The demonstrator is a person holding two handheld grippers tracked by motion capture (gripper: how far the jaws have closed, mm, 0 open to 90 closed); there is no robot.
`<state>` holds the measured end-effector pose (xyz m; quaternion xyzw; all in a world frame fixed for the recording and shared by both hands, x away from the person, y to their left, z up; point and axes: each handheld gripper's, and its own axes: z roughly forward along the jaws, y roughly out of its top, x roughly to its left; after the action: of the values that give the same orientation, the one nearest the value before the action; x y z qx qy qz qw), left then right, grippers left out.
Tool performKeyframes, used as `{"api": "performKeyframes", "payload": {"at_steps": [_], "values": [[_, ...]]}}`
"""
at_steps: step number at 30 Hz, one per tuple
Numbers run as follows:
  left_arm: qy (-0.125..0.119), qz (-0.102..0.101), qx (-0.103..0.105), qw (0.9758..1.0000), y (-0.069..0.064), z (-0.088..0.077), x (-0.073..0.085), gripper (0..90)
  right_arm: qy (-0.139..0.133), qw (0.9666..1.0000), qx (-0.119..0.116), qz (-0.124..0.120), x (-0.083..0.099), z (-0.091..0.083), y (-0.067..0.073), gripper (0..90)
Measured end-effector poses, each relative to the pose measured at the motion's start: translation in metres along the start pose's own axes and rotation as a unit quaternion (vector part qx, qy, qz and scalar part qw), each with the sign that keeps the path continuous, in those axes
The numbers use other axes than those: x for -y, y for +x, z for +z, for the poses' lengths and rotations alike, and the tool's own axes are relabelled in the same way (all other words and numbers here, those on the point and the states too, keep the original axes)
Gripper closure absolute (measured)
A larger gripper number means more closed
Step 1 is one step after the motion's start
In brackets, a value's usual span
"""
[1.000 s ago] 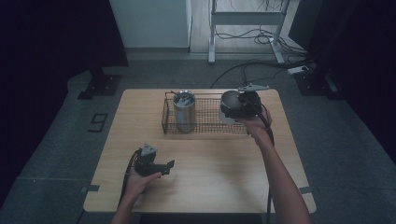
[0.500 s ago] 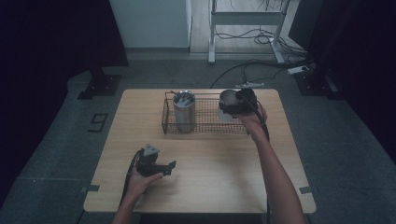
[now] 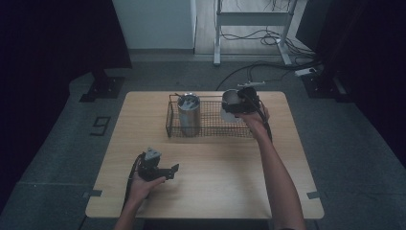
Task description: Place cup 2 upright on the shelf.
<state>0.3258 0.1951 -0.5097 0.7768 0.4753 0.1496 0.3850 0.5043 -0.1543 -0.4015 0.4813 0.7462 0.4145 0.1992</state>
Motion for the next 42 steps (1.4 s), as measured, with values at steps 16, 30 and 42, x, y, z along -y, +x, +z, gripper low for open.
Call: {"api": "performKeyframes", "payload": {"at_steps": [16,30,42], "values": [[0.004,-0.001,-0.003,1.0,0.003,0.0,0.001,8.3,0.001,1.0,0.004,-0.004,-0.007,0.014,-0.008,6.7],[0.003,-0.004,-0.003,1.0,0.004,-0.001,0.002,8.3,0.017,0.9998,0.008,-0.001,-0.001,0.033,-0.018,6.6],[0.008,-0.003,-0.002,1.0,0.004,0.001,0.003,8.3,0.03,0.9995,0.008,-0.001,0.004,0.046,-0.019,6.6]]}}
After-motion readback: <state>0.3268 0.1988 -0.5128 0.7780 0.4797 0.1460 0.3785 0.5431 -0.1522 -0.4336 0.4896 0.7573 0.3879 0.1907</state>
